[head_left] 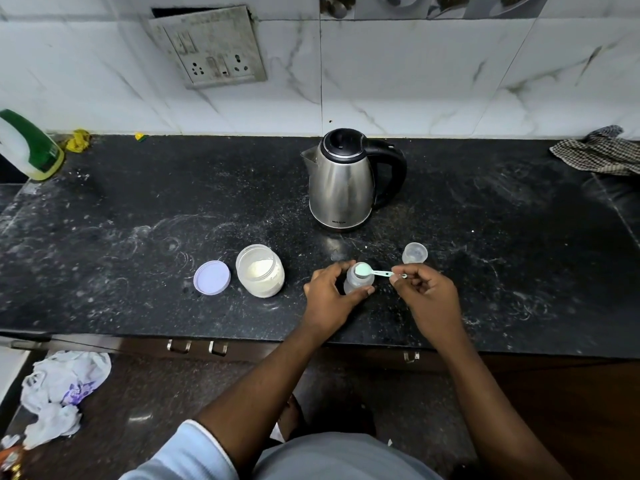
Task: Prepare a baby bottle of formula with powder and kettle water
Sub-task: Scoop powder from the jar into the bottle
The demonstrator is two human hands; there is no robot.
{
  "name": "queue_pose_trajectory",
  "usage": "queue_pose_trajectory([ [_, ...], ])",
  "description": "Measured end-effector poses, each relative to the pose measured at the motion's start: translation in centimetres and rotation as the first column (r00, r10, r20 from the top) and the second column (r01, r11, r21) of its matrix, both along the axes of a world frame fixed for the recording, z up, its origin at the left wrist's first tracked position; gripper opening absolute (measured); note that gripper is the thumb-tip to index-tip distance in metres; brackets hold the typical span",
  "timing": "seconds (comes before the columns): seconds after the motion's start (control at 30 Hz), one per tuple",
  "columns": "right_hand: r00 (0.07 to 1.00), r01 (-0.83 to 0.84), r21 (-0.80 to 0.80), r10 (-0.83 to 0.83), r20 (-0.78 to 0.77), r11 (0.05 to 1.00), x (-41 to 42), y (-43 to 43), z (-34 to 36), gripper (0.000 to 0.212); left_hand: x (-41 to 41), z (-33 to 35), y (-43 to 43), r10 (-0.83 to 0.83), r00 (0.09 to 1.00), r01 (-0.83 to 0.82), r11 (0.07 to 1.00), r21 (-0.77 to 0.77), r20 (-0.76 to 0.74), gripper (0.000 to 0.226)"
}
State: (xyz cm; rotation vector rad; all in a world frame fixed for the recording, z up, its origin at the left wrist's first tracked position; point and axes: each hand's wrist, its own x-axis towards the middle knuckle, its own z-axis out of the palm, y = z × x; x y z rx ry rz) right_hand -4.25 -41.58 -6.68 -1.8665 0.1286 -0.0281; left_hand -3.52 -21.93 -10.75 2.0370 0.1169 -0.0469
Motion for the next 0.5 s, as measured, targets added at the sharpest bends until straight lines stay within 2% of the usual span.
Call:
queue_pose_trajectory([
  [0.23,1.000,0.010,-0.049,-0.009,0.022,0.999,0.15,-0.04,-0.34,0.018,-0.01,0.07,0.02,0.001,1.000,-0.001,1.000,0.005,-0.005,0.055],
  [0.5,1.000,0.028,0.002,-0.028,0.008,1.000,0.18,0.24,-0.02,0.016,0.01,0.04,0.18,0.001,1.000,-0.001,1.000,0.006,-0.007,0.058],
])
